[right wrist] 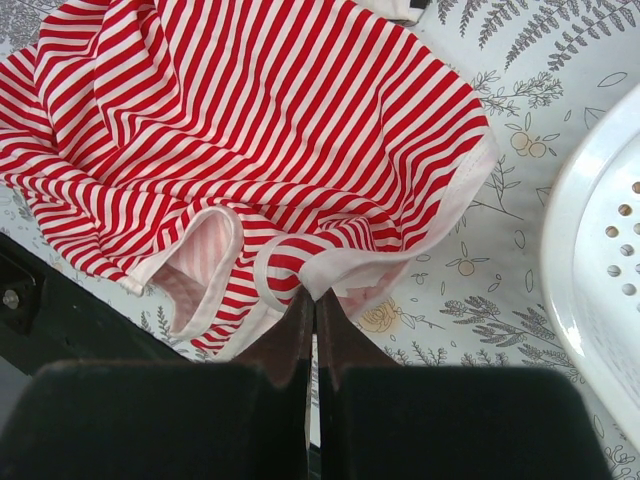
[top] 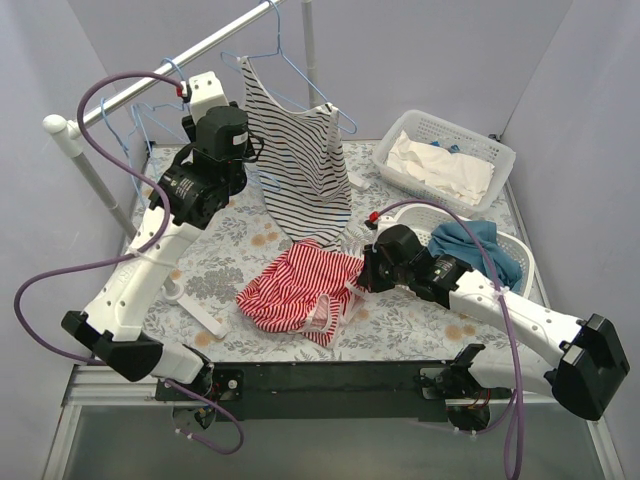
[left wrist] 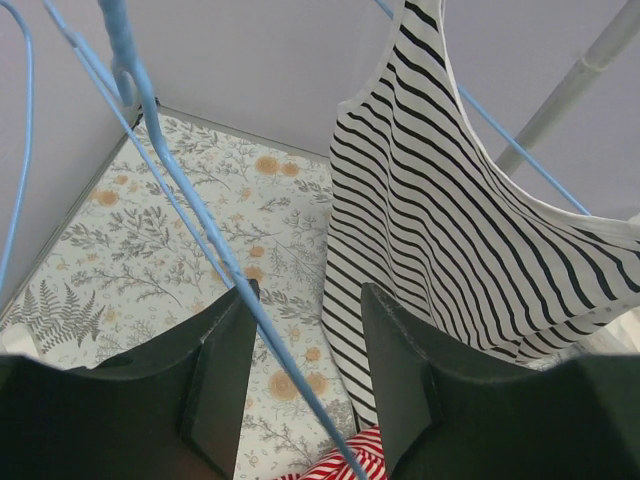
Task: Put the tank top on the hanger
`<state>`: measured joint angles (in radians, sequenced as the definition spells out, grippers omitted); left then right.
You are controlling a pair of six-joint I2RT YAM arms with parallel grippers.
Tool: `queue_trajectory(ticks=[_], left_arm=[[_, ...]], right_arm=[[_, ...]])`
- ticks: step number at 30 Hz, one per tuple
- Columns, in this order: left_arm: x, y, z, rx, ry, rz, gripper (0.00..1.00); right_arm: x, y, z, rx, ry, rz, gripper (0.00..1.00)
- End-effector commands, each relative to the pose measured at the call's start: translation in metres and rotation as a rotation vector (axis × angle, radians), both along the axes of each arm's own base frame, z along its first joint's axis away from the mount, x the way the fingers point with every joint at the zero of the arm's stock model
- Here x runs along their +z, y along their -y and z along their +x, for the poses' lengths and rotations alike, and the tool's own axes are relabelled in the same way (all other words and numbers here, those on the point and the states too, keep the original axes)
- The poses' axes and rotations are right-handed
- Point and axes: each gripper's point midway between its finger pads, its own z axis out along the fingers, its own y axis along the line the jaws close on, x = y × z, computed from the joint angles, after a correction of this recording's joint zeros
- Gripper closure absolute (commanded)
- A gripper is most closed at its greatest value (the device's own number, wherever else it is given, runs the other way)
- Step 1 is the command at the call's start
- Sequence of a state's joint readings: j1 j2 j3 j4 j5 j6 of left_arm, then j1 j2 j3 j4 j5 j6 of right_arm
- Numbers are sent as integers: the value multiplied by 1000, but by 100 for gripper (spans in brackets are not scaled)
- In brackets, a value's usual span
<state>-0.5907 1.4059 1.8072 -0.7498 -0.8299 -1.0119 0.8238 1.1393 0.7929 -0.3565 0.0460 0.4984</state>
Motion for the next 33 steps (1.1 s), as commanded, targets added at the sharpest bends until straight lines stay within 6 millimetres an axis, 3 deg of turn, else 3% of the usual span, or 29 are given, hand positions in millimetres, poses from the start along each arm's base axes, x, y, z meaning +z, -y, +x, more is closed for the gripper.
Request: queue_trajectory(ticks=[1,7,10,24,33], left_arm=[[16,-12,-5,54,63,-40,57],[10,-11,-6,44,49,-32,87],[16,-10,-9,19,67,-39,100],[56,8,-31,-173,127,-129,100],[61,26,-60,-366,109,-167,100]], right_arm=[[8,1,3,-8,30,27,99],[5,1,2,0,27,19,99],[5,0,3,5,26,16,99],[4,-3,7,4,24,6,99],[7,-6,12,4,39,0,99]])
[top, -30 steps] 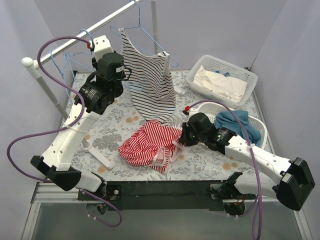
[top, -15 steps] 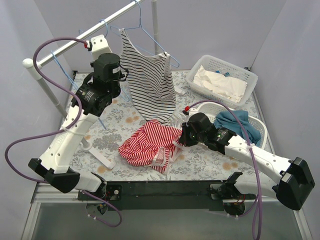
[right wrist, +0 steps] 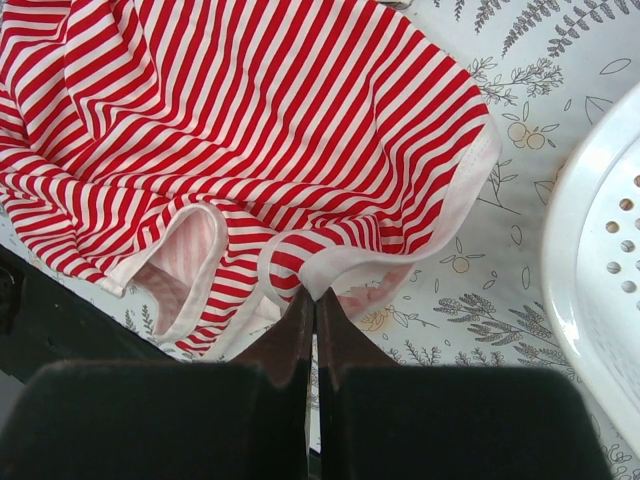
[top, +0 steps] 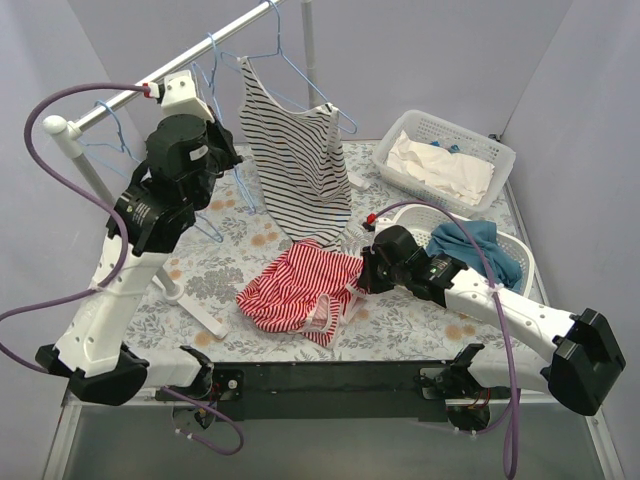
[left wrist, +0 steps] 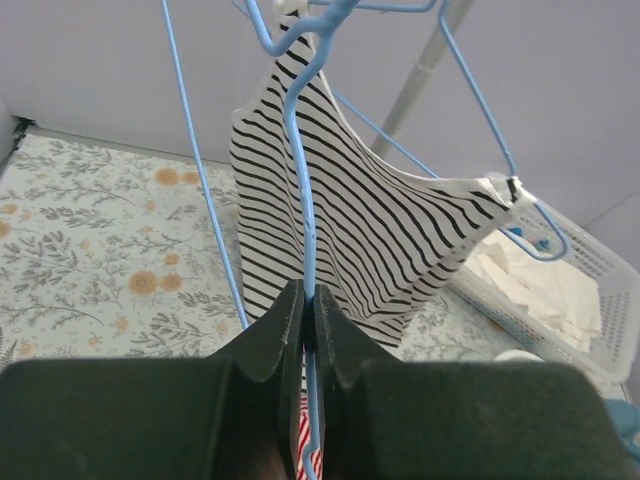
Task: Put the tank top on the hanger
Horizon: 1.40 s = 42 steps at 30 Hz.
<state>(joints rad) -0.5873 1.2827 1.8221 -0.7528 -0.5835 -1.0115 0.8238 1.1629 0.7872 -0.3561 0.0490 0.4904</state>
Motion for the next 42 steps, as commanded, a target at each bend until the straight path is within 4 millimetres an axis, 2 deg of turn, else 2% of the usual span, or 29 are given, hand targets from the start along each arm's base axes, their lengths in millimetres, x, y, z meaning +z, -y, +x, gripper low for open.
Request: queue_trajectory(ticks=[1,8,9,14,15,18,19,23,26,27,28,29,32,34,37,42], left_arm=[[20,10,-29,-146,29,-46,100],[12,25,-52,-303,-4,-32,100],[11,33,-57,-360,-10,-32,100],[-6,55,-80,-539,-71,-24,100],[-15,64,-88,-605,-97,-24,100],[-22,72,-105,-706,-105,-18,100],[-32,79,-113,-766,-129,-20,100],[-49,86,-135,-872,-159,-27,100],[-62,94,-149,-953,-190,-48,100],[-64,95,-154,-973,-195,-55,100],[-70,98,-158,-996,-212,-59,100],[-74,100,-162,-1019,-225,-64,100],[-87,105,-169,-1044,-265,-70,100],[-95,109,-175,-1069,-290,-74,100],[-112,116,-183,-1107,-344,-65,100],[-139,122,-198,-1154,-424,-42,100]], right_arm=[[18,-7,13,1,54,28,99],[25,-3,16,-12,86,20,99],[27,-3,17,-15,90,18,99],[30,5,18,-29,110,-3,99],[32,7,17,-32,118,-2,99],[29,13,18,-51,127,-20,99],[28,15,18,-54,128,-27,99],[26,20,17,-62,124,-48,99],[27,26,14,-63,126,-60,87],[29,28,13,-58,139,-61,76],[27,30,11,-53,139,-70,72],[28,32,10,-48,147,-70,63],[29,35,5,-14,167,-71,52],[28,35,0,12,171,-72,49],[16,37,-11,49,159,-111,48],[-20,46,-25,66,115,-221,49]])
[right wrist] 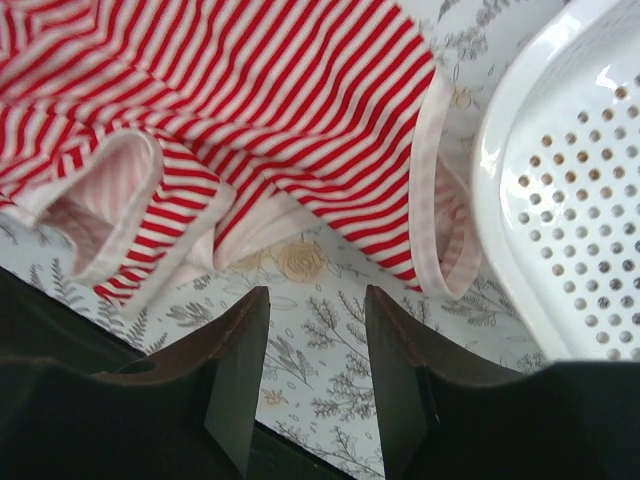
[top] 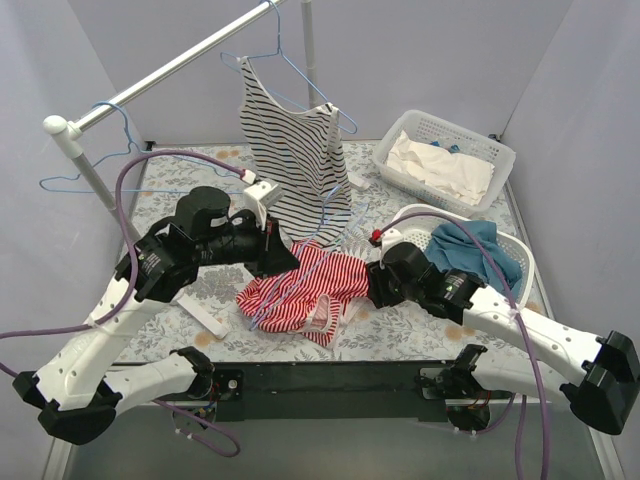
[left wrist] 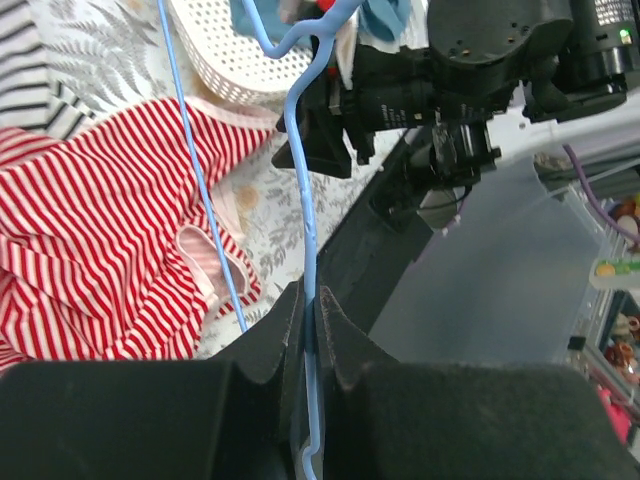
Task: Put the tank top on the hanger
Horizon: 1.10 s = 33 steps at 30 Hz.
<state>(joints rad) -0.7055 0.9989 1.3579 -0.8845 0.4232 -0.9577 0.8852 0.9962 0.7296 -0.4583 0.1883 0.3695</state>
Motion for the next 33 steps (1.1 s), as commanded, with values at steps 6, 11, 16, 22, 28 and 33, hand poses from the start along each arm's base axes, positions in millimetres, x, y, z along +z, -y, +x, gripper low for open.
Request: queue_trajectory(ticks=[6,11,16,22,28,33], left_arm=[[-23,-1,-31,-98,-40,15,100],[-33,-6,-39,-99,-60,33,100],[-41,-15,-43,-64,-80,43,100],[-43,-28,-36,41,-67,52,100],[-40,-38,-27,136,-60,68,100],[-38,-46,-22,191,-52,82,100]], right_arm=[[-51,21,-9,-30,7,-247,47],[-51,12,-1,-18,76,-306,45],[-52,4,8,-23,130,-393,43],[-37,-28,13,52,233,-392,42],[-52,-34,18,163,264,-469,38],[-62,-34,20,169,251,-483,39]])
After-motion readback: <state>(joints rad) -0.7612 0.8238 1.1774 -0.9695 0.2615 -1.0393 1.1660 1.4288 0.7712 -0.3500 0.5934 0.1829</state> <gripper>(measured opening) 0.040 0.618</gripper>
